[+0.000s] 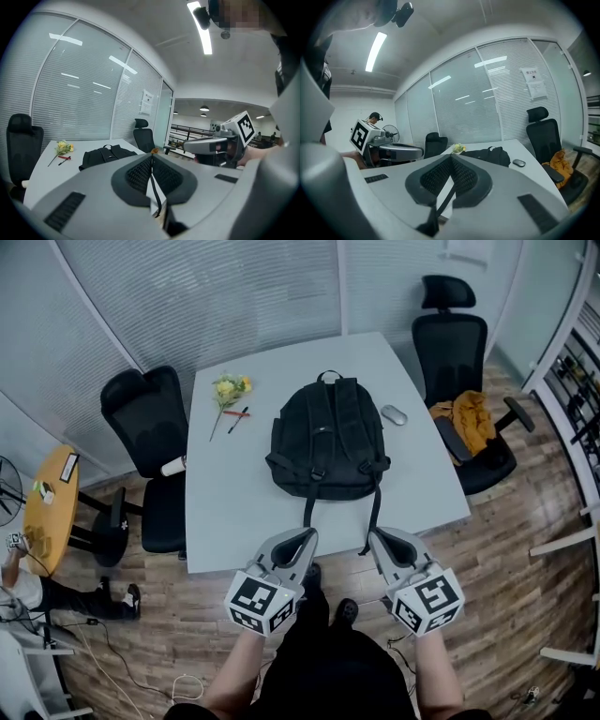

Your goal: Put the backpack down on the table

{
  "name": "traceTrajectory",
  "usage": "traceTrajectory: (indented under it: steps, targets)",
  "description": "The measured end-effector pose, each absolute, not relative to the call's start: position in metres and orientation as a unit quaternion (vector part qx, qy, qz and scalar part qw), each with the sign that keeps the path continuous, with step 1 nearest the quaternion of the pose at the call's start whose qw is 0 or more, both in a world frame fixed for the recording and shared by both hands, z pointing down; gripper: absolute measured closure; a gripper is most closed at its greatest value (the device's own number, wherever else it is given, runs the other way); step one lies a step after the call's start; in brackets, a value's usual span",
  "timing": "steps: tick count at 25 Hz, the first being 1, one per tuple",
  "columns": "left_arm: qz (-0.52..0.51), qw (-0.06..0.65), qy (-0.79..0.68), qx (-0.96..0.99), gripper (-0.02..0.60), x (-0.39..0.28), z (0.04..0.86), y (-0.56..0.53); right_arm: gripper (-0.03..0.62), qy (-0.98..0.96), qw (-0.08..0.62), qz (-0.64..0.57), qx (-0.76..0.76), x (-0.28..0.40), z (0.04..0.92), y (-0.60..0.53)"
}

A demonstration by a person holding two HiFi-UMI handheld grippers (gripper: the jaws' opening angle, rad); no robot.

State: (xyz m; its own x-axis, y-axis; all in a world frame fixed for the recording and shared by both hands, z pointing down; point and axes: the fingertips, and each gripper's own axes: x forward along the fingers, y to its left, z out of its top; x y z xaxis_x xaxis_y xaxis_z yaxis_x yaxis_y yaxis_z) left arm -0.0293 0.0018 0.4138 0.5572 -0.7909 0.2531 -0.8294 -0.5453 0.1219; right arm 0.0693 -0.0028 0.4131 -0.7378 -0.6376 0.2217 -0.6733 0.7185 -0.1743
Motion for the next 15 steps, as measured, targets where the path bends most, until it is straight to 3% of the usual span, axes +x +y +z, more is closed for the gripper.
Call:
traceTrajectory:
  steps: [15]
  targets:
    - [0.078, 0.108, -0.471, 0.872, 0.581, -0.023, 0.409, 0.032, 0.585, -0.927, 0.083, 0.115, 0.346, 0.078, 0.416, 0.025]
